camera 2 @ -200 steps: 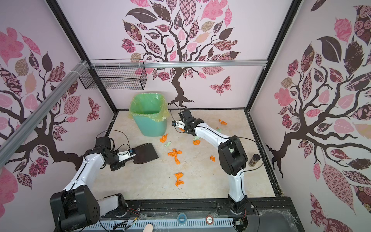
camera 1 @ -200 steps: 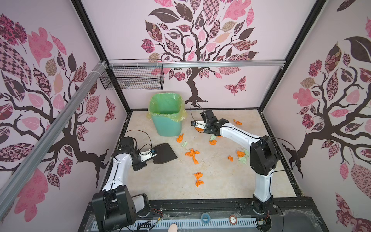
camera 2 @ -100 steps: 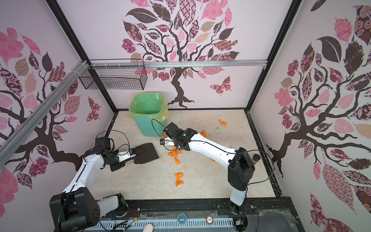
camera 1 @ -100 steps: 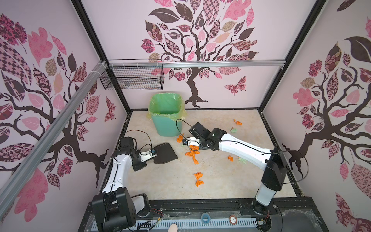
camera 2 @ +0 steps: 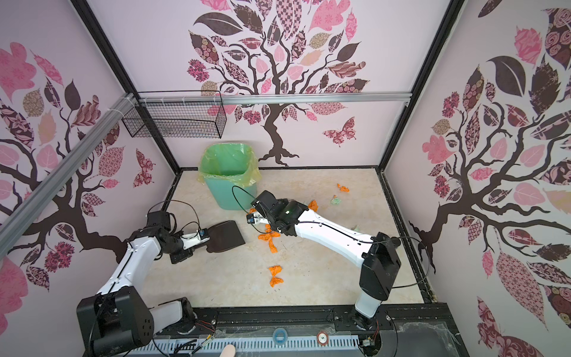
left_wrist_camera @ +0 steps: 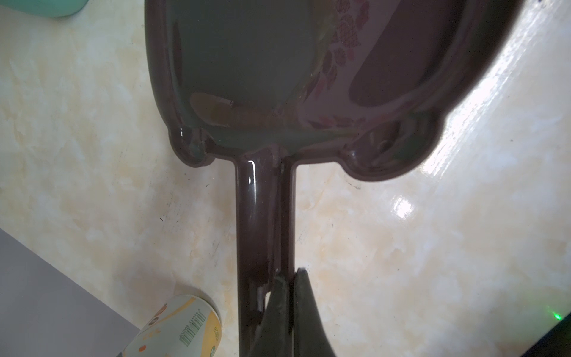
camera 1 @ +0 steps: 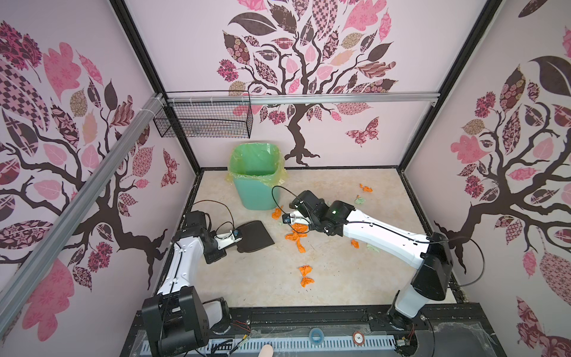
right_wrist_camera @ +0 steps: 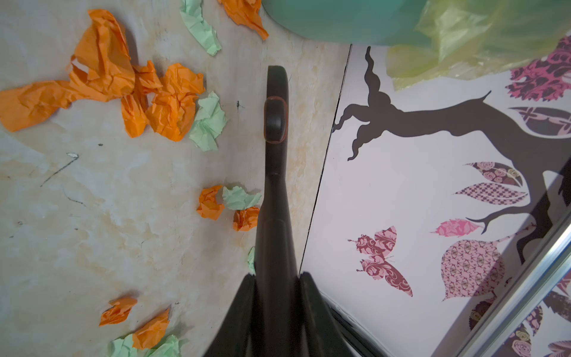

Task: Sweep away the paper scraps from the table
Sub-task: 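Sweep the scraps with the brush in the right gripper toward the dustpan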

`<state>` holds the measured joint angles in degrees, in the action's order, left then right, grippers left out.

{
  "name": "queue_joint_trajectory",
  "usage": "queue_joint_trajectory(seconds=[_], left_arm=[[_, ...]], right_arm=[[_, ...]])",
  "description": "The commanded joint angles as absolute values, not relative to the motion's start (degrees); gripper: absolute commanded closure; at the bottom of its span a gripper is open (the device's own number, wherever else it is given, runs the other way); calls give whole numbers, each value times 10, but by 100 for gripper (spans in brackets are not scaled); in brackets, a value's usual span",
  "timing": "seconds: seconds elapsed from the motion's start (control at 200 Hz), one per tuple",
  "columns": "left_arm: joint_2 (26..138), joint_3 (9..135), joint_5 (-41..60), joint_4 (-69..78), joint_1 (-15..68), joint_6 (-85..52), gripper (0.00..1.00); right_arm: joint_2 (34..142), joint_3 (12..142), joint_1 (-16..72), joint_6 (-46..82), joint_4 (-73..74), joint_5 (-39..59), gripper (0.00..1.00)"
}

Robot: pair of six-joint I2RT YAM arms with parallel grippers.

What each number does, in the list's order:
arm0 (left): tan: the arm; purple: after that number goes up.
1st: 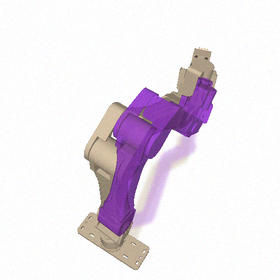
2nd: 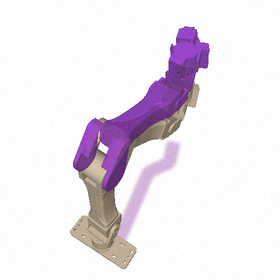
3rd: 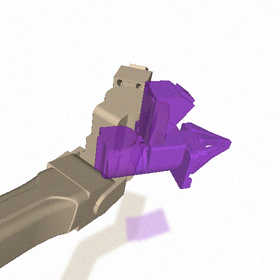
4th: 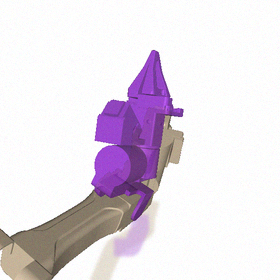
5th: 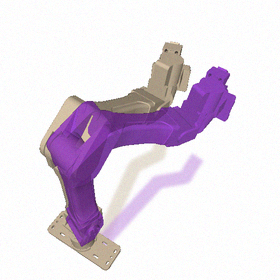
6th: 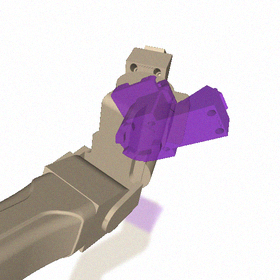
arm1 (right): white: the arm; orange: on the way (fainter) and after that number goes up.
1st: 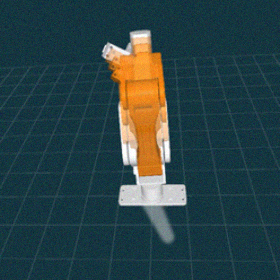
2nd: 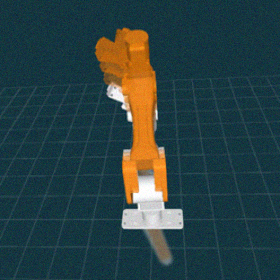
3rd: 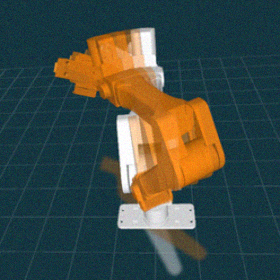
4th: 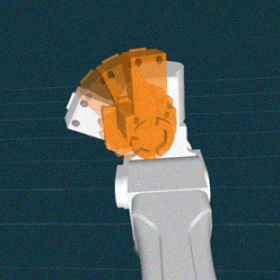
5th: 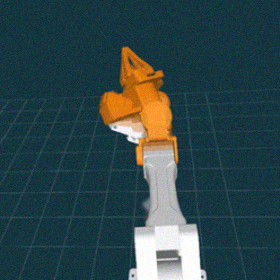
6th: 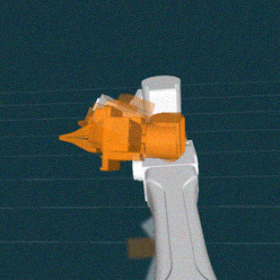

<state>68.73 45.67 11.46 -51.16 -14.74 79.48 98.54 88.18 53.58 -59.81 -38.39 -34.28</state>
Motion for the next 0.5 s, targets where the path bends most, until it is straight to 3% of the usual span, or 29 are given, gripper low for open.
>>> queue_joint_trajectory(seconds=[0.0,0.495], left_arm=[[688,445,127,-515,-150,795,100],[702,445,129,-505,-150,800,100]], right_arm=[[1019,925,543,-621,-354,-342,100],[1096,988,577,-640,-362,-312,100]])
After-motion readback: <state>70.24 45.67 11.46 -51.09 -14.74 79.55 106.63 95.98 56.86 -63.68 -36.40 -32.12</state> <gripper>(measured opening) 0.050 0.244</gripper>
